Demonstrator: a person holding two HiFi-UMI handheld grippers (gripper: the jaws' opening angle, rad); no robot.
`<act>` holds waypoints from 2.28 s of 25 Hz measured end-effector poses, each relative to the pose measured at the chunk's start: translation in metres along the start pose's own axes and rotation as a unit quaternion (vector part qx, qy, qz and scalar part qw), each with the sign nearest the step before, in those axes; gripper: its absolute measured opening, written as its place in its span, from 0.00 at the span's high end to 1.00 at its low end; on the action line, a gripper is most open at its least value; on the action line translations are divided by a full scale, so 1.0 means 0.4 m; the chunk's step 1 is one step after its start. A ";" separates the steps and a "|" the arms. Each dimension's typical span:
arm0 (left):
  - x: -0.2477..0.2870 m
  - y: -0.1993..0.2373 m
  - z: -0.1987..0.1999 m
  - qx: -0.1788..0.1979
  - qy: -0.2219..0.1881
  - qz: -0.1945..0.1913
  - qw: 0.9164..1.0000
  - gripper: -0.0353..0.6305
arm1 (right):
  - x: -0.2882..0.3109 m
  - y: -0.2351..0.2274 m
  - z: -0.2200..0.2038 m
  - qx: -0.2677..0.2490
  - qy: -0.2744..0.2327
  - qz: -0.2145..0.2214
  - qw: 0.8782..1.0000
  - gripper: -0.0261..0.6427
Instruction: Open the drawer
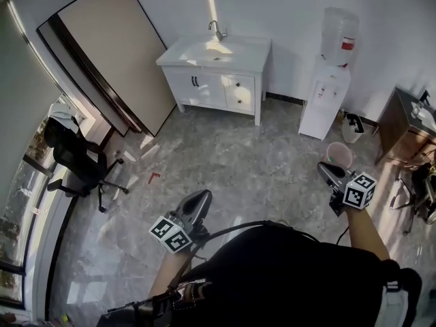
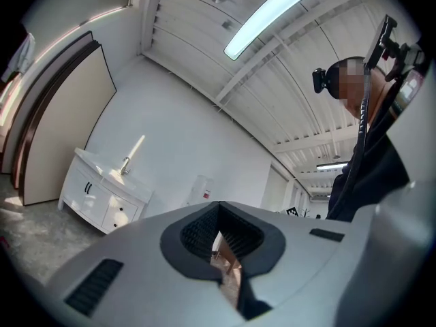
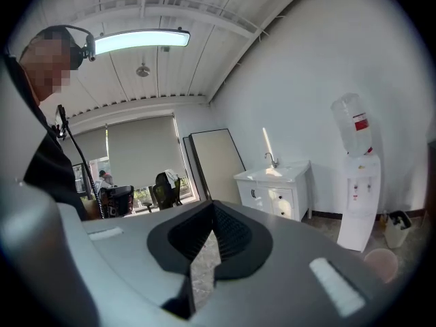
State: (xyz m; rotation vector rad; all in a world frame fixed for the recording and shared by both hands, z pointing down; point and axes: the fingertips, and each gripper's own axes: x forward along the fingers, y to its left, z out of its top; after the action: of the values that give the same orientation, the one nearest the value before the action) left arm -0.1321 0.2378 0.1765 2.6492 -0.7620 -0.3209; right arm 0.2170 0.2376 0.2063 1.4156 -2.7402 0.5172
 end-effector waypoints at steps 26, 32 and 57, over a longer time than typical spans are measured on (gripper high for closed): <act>0.602 0.210 0.084 0.035 -0.042 0.122 0.991 0.95 | 0.372 -0.673 0.273 -0.012 0.000 0.127 0.992 0.96; 0.627 0.395 0.140 0.027 -0.043 0.088 0.995 0.95 | 0.513 -0.692 0.292 -0.014 -0.003 0.091 0.996 0.96; 0.623 1.047 0.400 -0.016 -0.011 -0.005 1.000 0.95 | 1.076 -0.596 0.402 -0.006 -0.009 0.002 1.000 0.96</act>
State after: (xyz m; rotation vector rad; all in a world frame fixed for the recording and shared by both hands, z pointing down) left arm -0.1706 -0.2735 0.1713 2.6246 -0.7456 -0.3623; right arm 0.1746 -0.2782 0.1917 1.4195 -2.7561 0.4883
